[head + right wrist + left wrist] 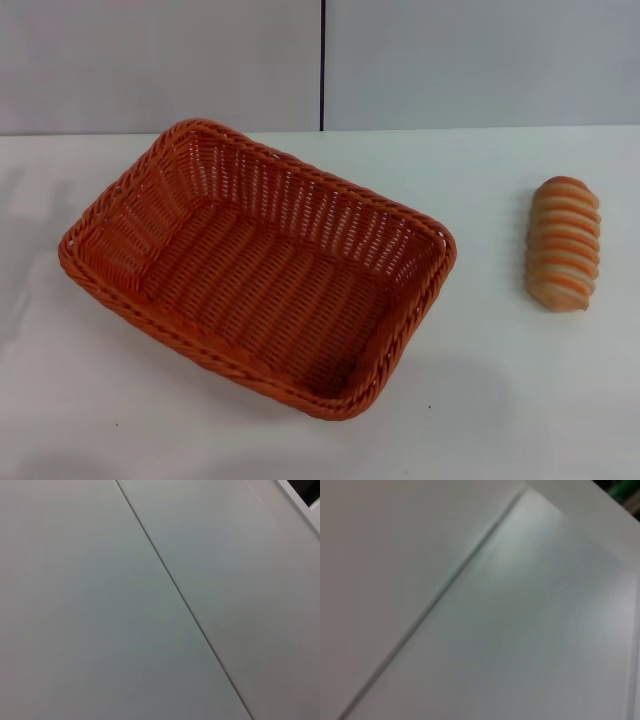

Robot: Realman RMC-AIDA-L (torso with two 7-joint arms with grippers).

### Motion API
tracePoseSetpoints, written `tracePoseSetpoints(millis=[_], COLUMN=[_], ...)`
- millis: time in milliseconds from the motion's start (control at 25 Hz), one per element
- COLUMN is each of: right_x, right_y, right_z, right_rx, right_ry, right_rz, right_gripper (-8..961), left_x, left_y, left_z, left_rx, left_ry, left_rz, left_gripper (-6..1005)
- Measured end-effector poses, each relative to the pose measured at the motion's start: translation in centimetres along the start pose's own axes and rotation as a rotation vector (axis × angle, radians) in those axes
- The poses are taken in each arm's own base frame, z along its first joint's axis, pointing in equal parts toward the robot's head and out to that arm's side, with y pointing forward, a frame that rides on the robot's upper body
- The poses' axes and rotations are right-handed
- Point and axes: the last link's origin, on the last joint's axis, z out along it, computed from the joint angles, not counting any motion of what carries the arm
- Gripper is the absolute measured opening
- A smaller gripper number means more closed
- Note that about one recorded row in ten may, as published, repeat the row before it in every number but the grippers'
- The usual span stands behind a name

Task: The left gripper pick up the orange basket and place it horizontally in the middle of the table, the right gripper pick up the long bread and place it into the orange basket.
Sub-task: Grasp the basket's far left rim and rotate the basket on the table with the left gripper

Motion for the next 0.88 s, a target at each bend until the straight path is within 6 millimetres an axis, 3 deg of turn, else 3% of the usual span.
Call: tracePoseSetpoints(millis=[160, 440, 600, 680, 880], right_x=[0.3, 0.2, 0.2, 0.2, 0.5], right_y=[-0.1, -0.3, -0.4, -0.5, -0.7], right_z=[0.0, -0.2, -0.3, -0.5, -1.2], right_rx=[0.010, 0.016, 0.019, 0.022, 0.038], right_ry=[0.013, 0.015, 0.017, 0.019, 0.032], right_rz=[0.008, 0.005, 0.005, 0.005, 0.018], right_gripper=[492, 491, 491, 491, 492], left_x=[1.1, 2.3, 3.3, 3.3, 2.4], left_y=[0.0, 0.0, 0.2, 0.2, 1.6], left_z=[1.3, 2.6, 5.3, 5.3, 11.6], left_rx=[-0.146, -0.246, -0.403, -0.403, -0.575], left_ry=[-0.062, -0.087, -0.213, -0.213, -0.643], left_rz=[0.039, 0.041, 0.004, 0.004, -0.058], left_gripper=[773, 772, 772, 772, 772])
